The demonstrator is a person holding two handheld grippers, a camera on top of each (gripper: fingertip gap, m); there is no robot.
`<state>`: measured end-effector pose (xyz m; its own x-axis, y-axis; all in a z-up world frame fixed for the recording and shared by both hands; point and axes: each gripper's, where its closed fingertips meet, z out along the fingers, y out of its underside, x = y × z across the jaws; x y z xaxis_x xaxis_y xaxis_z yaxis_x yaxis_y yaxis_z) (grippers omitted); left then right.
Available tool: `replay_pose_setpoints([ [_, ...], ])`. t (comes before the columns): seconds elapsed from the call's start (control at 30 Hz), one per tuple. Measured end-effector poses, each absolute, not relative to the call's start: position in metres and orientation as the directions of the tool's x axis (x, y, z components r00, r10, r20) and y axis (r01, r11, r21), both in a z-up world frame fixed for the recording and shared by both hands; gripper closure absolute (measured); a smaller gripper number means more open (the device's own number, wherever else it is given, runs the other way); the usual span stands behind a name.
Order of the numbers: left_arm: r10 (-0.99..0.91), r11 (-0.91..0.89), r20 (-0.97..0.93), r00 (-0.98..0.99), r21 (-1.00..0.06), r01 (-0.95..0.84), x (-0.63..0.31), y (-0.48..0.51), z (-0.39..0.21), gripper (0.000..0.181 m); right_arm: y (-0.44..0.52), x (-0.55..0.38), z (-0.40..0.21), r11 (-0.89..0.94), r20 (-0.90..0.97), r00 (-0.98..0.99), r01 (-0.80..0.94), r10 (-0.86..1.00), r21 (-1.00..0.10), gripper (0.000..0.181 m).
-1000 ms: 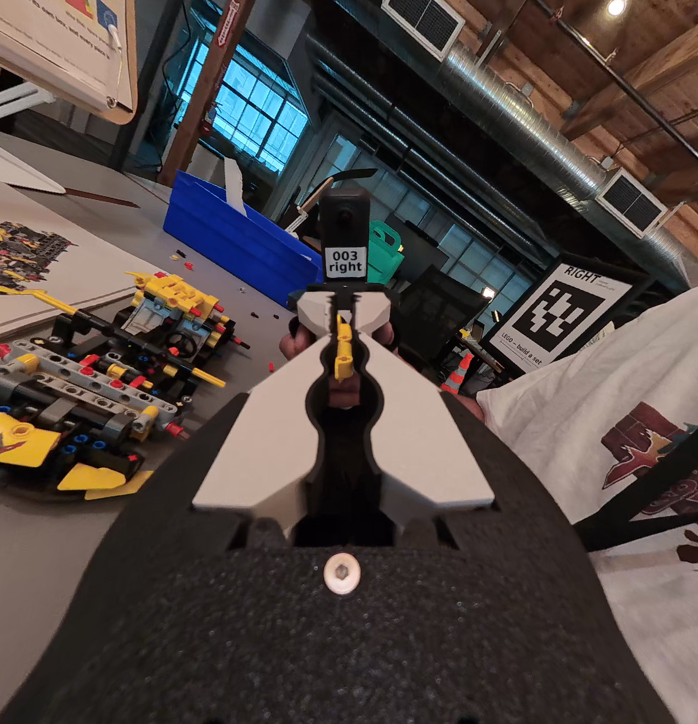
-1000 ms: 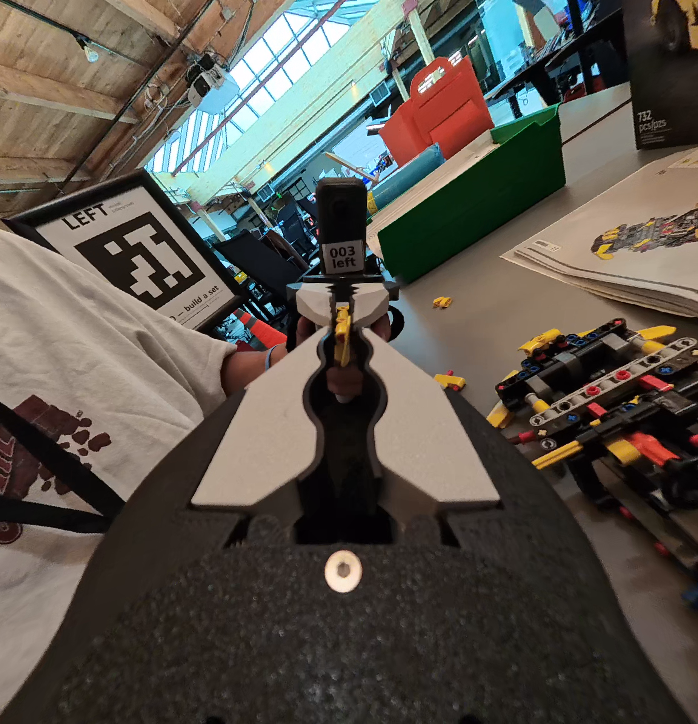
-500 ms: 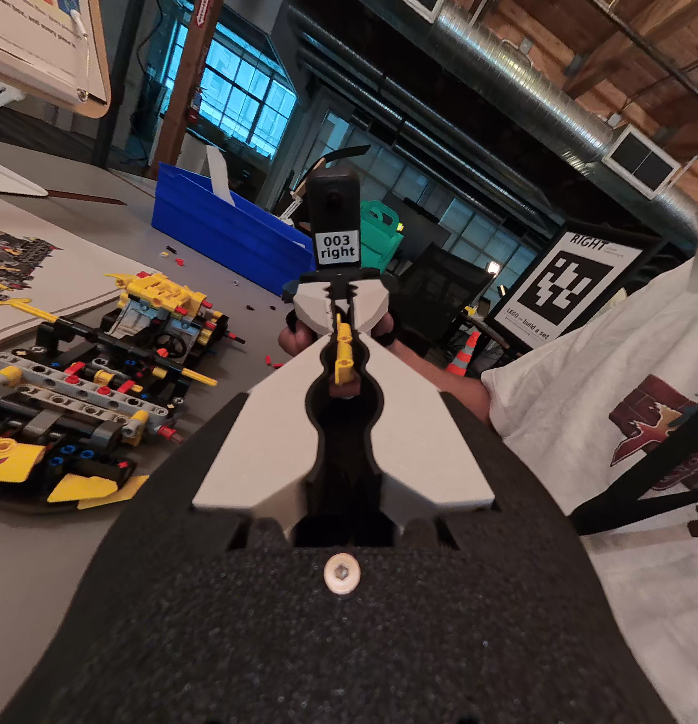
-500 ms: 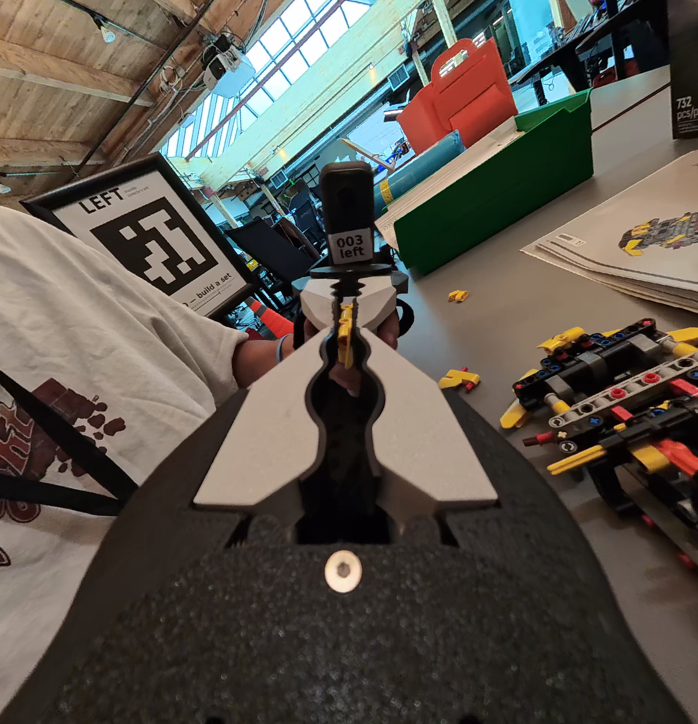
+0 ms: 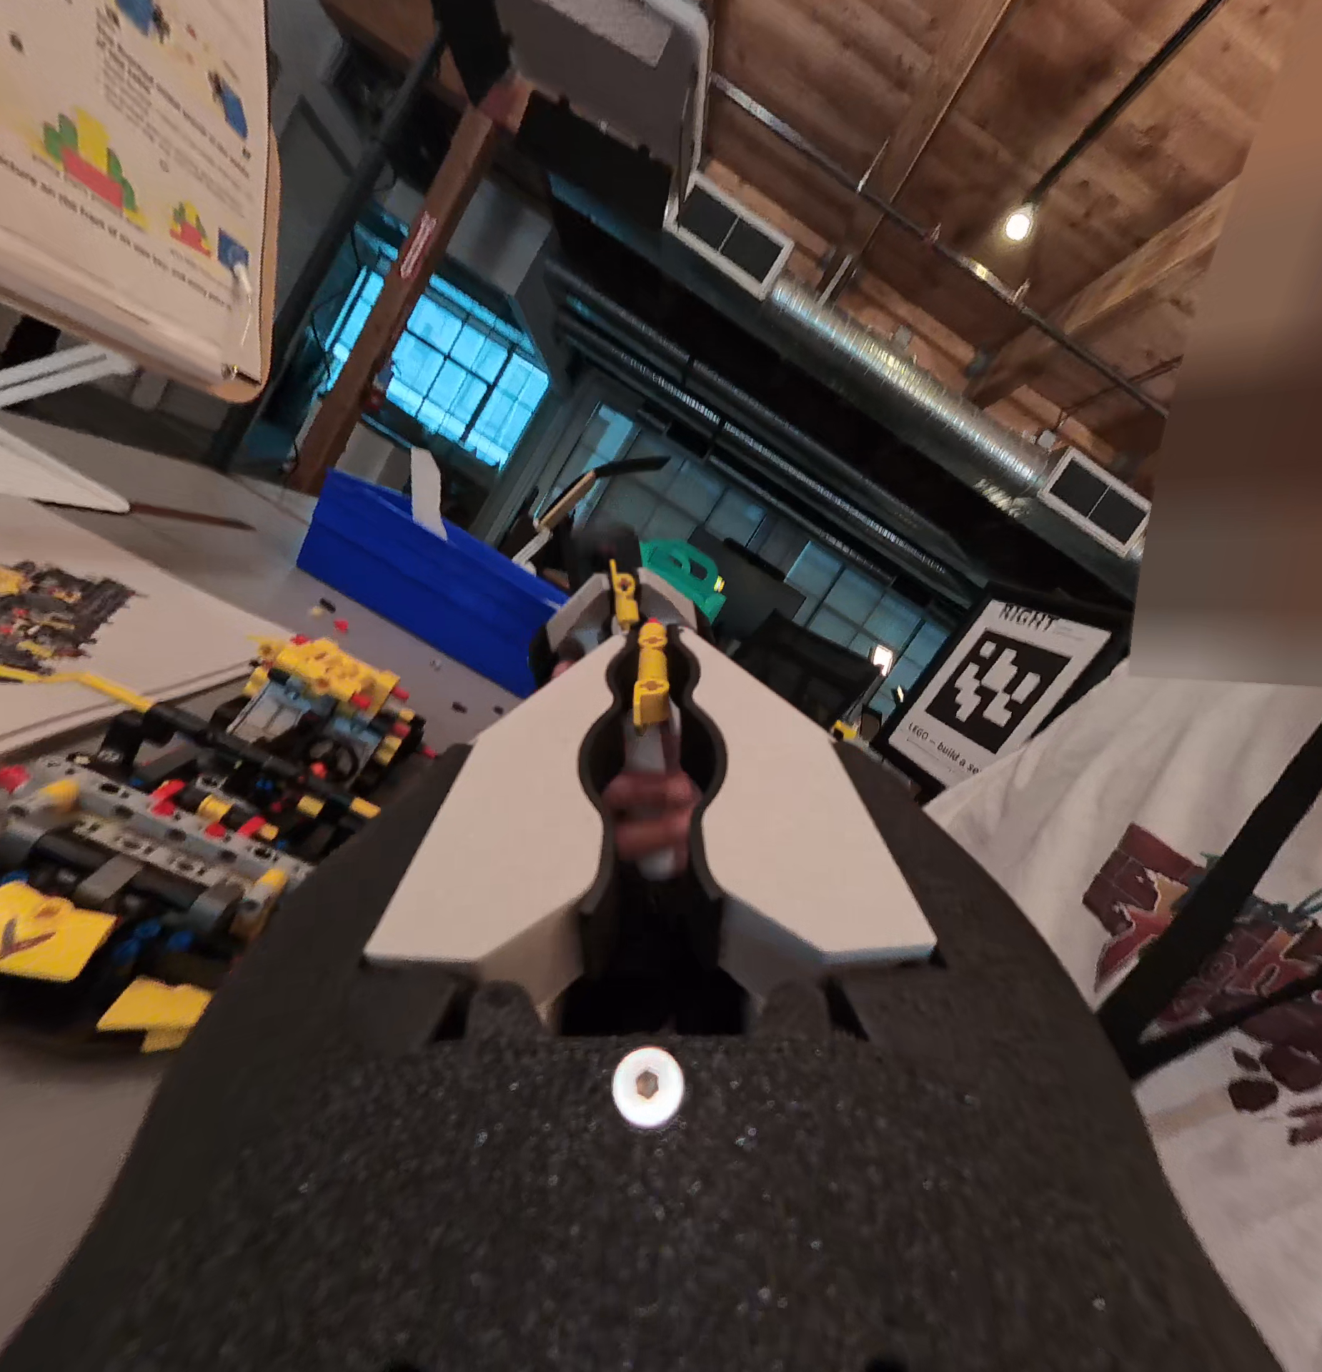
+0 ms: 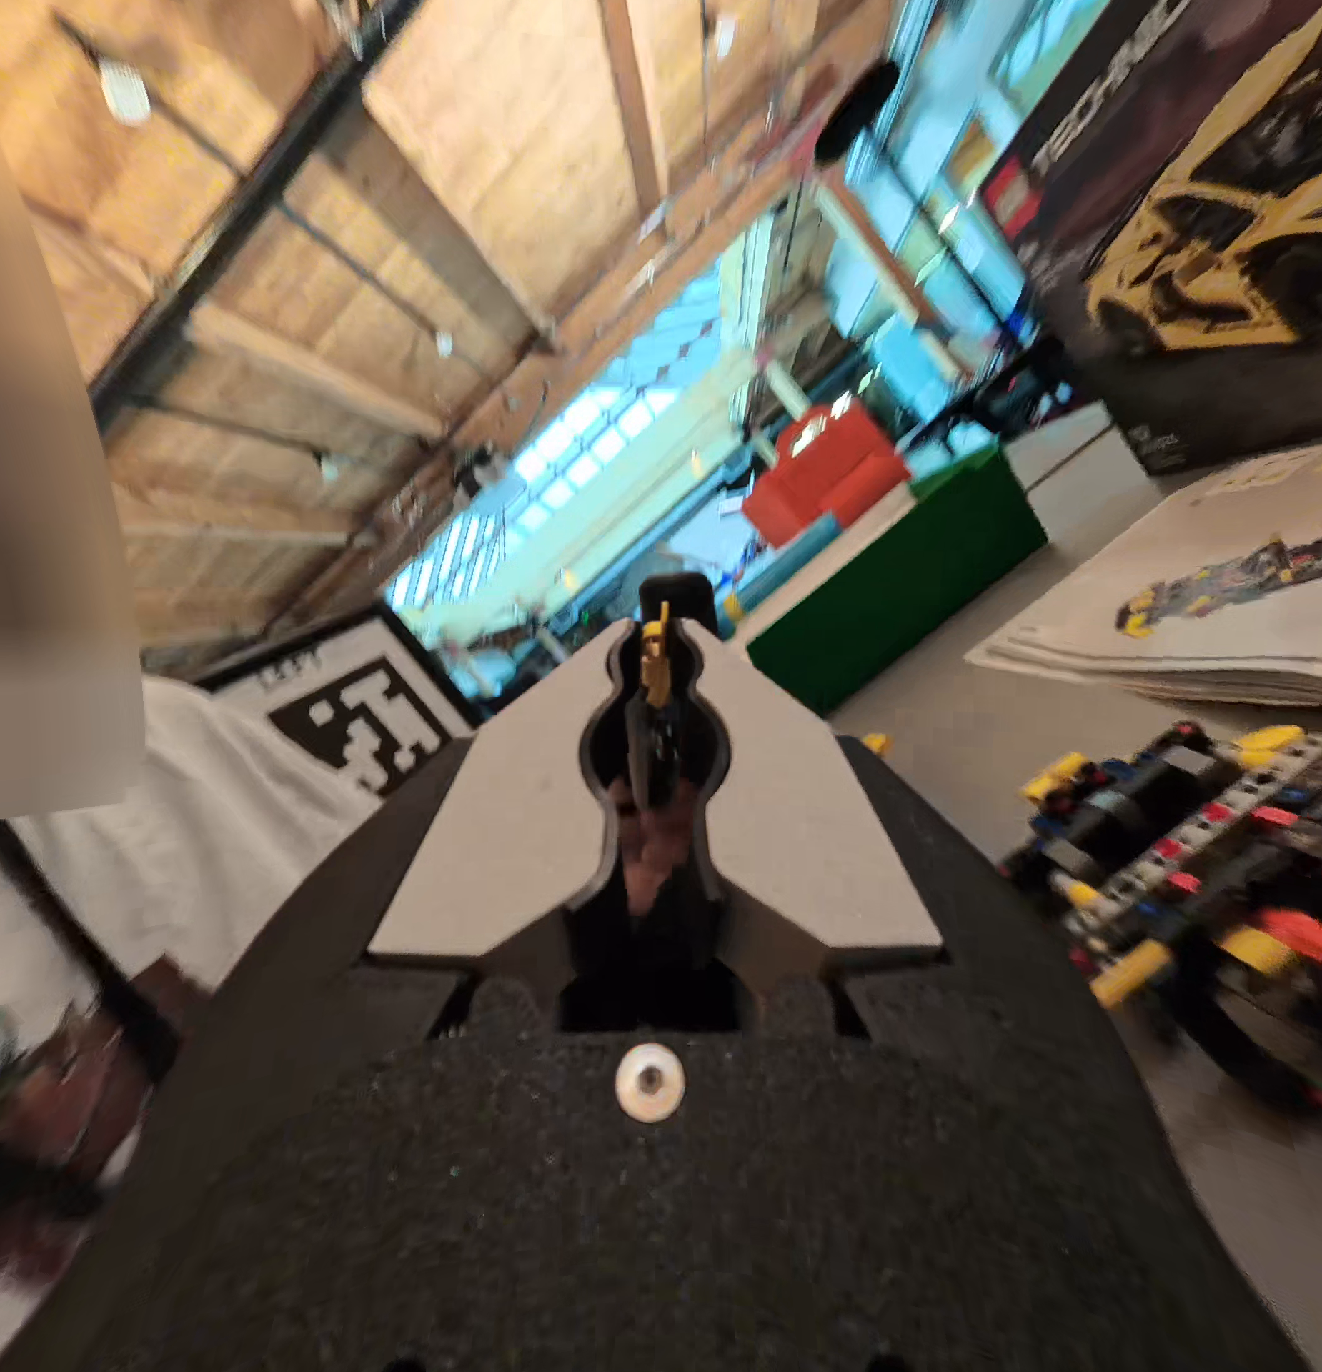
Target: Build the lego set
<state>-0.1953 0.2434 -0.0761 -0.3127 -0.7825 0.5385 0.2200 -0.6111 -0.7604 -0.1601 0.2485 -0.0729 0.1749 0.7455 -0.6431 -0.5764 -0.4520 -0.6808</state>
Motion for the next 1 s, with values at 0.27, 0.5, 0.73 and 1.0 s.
replay_pose_setpoints([
  [0.27,-0.757,-0.653,0.605,-0.247,-0.681,0.332,-0.196,0.261,-0.076,0.174,0.270,-0.168,-0.069,-0.257,-0.679,0.192,-0.826,0.709,-0.502,0.175],
  [0.5,-0.756,-0.654,0.600,-0.264,-0.669,0.354,-0.193,0.262,-0.071,0.174,0.276,-0.187,-0.071,-0.248,-0.693,0.183,-0.846,0.697,-0.472,0.175],
  [0.73,-0.746,-0.664,0.614,-0.260,-0.649,0.371,-0.199,0.267,-0.072,0.174,0.277,-0.183,-0.063,-0.217,-0.679,0.144,-0.882,0.720,-0.418,0.175],
  [1.0,-0.748,-0.661,0.613,-0.255,-0.646,0.383,-0.200,0.269,-0.072,0.174,0.277,-0.188,-0.062,-0.204,-0.664,0.170,-0.871,0.728,-0.446,0.175],
])
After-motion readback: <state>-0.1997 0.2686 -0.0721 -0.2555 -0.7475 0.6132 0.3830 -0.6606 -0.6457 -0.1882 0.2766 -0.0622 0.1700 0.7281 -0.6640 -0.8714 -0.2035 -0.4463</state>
